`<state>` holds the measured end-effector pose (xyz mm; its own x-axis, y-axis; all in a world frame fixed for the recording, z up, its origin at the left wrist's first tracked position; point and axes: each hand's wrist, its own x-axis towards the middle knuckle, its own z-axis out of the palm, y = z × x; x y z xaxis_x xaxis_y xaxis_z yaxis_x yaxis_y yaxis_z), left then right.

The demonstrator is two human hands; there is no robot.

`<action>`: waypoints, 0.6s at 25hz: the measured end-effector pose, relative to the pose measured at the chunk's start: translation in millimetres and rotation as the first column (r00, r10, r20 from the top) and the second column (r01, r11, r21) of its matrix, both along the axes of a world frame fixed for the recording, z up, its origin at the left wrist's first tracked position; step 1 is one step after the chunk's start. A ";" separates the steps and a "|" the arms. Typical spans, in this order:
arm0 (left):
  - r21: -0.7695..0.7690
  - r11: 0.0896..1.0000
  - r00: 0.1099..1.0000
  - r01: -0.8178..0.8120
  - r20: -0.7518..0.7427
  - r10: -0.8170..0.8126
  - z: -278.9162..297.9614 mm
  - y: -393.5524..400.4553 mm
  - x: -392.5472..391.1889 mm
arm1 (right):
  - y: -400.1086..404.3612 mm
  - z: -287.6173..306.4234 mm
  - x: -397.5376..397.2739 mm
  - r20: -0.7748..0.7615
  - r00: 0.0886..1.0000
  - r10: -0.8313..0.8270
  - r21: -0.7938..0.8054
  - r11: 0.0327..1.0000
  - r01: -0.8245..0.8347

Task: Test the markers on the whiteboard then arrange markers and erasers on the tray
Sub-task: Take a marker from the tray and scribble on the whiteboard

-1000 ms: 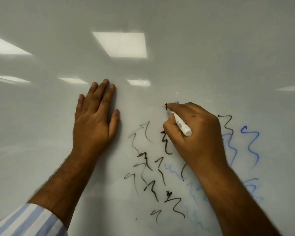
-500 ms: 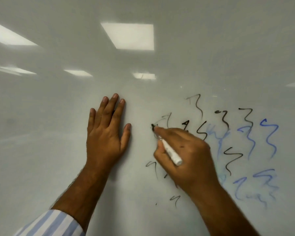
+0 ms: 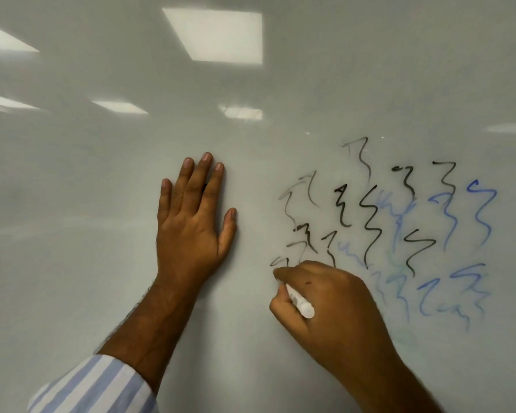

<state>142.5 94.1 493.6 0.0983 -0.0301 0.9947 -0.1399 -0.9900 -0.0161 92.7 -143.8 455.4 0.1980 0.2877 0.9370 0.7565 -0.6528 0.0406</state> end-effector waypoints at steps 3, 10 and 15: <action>-0.006 1.000 1.000 -0.003 -0.008 0.003 -5.9 0.3 -0.3 | 8.0 -6.9 3.8 0.111 0.987 0.117 0.038 0.992 -0.122; -0.010 1.000 1.000 0.002 -0.020 -0.002 -21.3 4.5 -0.8 | 24.9 -32.6 11.3 0.047 0.999 0.008 0.144 0.989 -0.015; -0.035 0.999 1.000 0.001 -0.011 -0.002 -36.3 3.0 -1.7 | 3.7 -59.8 -9.2 -0.074 0.995 -0.067 0.135 0.988 0.077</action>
<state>140.9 97.1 457.3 0.1092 0.0048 0.9940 -0.1414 -0.9897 0.0204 83.4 -140.1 395.6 0.2790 0.1392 0.9501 0.7050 -0.7015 -0.1042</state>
